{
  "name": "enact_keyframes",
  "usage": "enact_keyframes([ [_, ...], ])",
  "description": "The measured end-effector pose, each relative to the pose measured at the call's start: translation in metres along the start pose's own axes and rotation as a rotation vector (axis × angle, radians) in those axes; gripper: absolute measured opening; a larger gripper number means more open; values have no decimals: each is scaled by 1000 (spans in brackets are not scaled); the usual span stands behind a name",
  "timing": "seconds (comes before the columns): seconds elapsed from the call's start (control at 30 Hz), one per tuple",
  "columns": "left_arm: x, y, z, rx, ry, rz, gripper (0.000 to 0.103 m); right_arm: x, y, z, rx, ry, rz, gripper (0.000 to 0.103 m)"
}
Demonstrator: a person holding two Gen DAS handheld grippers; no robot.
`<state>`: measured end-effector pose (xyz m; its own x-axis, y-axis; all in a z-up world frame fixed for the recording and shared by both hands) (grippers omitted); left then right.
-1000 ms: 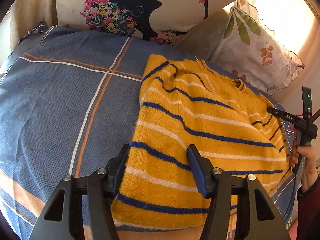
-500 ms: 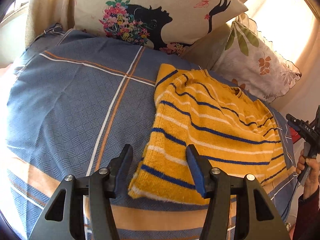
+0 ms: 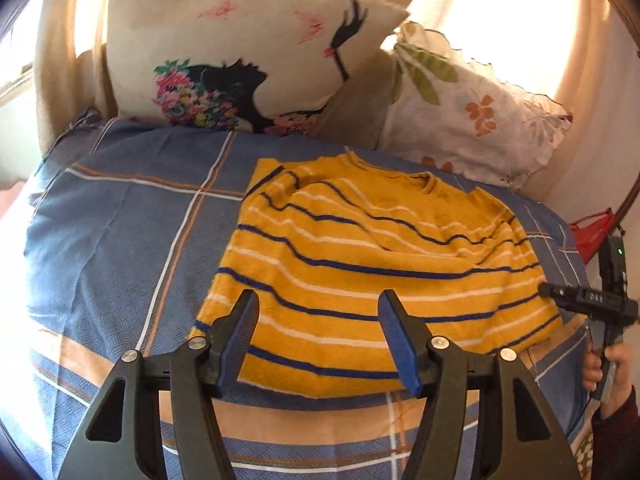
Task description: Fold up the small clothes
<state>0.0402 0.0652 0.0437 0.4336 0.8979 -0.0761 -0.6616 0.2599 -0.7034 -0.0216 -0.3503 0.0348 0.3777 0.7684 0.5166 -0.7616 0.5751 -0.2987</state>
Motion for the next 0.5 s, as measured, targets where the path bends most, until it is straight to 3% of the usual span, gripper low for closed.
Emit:
enact_keyframes([
  [0.1, 20, 10, -15, 59, -70, 41, 61, 8, 10, -3, -10, 15, 53, 72],
  [0.13, 26, 14, -19, 84, -111, 47, 61, 12, 12, -3, 5, 4, 67, 67],
  [0.17, 32, 18, -23, 111, -152, 54, 61, 14, 14, -3, 10, -1, 84, 49],
  [0.2, 38, 22, -26, 134, -168, 68, 61, 16, 15, -4, 23, 3, 100, 40],
  [0.3, 51, 31, -31, 157, -150, 125, 61, 15, 15, -8, 26, 53, 111, 33],
  [0.37, 48, 30, -26, 151, -164, 102, 61, 16, 16, -7, 16, 75, 122, 35],
  [0.47, 37, 27, -14, 124, -198, 39, 61, 19, 17, 0, -33, 147, 143, 51],
  [0.5, 33, 25, -8, 110, -217, 11, 61, 19, 17, 4, -49, 160, 149, 51],
])
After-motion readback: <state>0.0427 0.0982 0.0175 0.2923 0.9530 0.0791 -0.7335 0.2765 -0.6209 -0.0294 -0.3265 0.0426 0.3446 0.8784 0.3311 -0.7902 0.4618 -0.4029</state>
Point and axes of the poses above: each gripper's, at about its wrist camera, not at the fingertips, and z roughly against the way its jaws point, x to its left, y to its underside, the point moved 2 cm from there along -z, roughly the way its jaws point, and after that the axes turned 12 degrees about -z, right-handed, at the moved point
